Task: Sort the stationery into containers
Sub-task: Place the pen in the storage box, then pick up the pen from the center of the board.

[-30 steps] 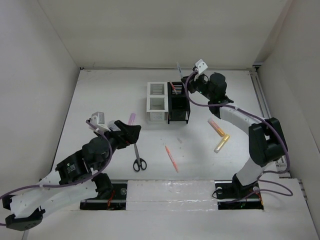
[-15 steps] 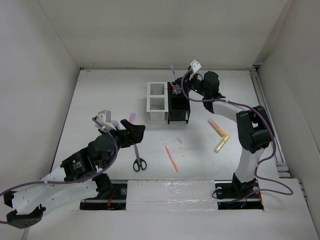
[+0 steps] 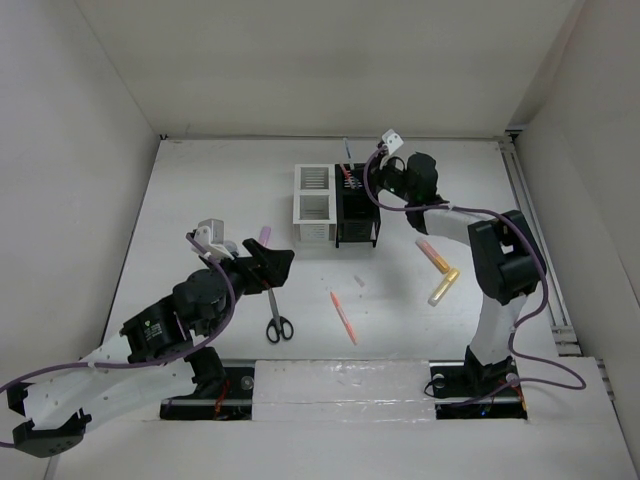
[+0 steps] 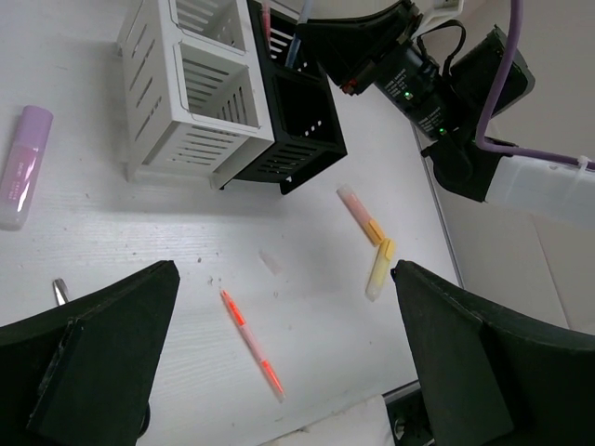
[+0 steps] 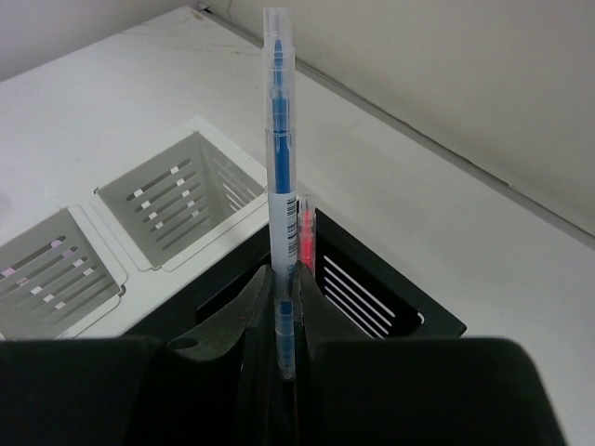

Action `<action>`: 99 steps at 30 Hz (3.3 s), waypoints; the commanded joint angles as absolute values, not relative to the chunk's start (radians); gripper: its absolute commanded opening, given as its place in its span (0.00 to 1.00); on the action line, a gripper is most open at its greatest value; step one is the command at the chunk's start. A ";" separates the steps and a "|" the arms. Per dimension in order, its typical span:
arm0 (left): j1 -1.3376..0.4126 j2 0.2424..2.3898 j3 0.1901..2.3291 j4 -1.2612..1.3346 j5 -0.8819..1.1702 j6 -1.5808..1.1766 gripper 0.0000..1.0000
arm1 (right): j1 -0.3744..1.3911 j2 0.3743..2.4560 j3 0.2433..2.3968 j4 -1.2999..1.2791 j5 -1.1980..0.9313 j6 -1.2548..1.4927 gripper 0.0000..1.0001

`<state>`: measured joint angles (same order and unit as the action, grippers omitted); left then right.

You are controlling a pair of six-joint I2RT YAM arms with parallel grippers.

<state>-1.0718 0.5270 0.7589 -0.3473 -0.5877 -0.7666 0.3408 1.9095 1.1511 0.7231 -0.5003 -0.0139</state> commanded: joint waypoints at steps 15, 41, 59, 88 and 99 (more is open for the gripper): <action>-1.075 0.529 0.749 -0.302 -0.574 -0.750 1.00 | 0.327 1.882 1.125 0.817 -0.514 0.006 0.71; -1.075 0.764 0.885 -0.558 -0.801 -1.023 1.00 | 0.709 1.155 0.916 -0.153 0.129 0.287 1.00; -1.020 0.940 1.035 -0.728 -0.814 -1.176 1.00 | 1.135 1.213 0.752 -0.250 0.281 0.520 0.77; -1.020 0.911 1.006 -0.709 -0.818 -1.123 1.00 | 1.178 1.618 0.827 -0.213 0.354 0.563 0.53; -1.020 0.882 0.997 -0.739 -0.836 -1.141 1.00 | 1.206 1.689 0.845 -0.241 0.354 0.572 0.07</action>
<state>-1.0248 0.8993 1.0061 -0.7189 -0.7837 -1.1114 1.1954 1.6417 0.8482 -0.1978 0.3782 0.5480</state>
